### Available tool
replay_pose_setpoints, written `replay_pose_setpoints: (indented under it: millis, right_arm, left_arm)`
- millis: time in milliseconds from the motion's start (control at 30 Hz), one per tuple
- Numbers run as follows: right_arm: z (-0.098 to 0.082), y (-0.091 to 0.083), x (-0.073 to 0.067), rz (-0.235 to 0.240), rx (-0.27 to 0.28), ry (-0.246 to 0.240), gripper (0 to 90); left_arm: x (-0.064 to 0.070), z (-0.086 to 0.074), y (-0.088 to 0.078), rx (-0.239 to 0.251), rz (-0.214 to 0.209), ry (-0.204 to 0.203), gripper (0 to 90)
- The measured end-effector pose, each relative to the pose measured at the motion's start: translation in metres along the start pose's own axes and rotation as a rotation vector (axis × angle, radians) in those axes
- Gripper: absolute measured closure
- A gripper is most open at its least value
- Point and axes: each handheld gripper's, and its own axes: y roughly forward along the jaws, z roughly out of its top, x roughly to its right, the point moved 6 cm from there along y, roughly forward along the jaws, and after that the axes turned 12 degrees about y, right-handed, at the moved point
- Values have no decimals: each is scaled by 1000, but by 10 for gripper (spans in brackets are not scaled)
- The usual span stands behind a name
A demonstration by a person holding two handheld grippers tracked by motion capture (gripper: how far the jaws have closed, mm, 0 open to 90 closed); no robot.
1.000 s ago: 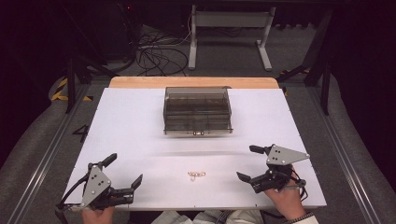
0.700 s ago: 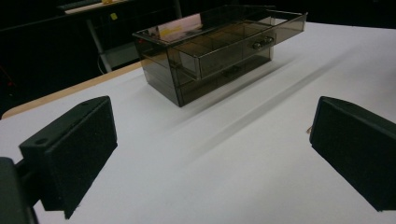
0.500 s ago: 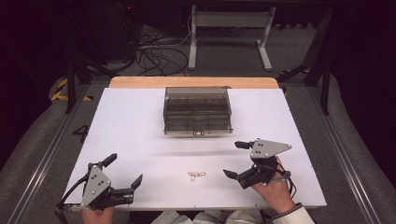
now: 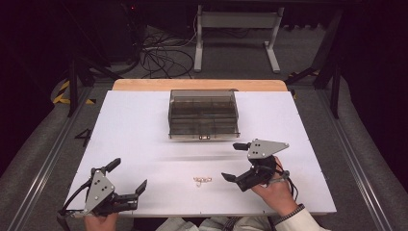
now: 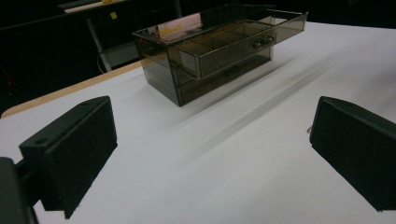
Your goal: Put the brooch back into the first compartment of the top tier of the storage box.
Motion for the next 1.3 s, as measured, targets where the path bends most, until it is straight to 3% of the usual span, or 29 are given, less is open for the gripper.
replay_pose_setpoints:
  millis: [867, 1167, 1300]
  right_arm:
    - [12, 33, -13, 65, -42, -30, 6]
    - [11, 41, -16, 103, -69, 1, 10]
    - [10, 42, -15, 84, -76, -9, 16]
  left_arm:
    - [-1, 0, -1, -2, 0, 14, 14]
    - [-1, -1, -1, -3, -3, 12, 14]
    - [-1, 0, -1, -1, -2, 9, 14]
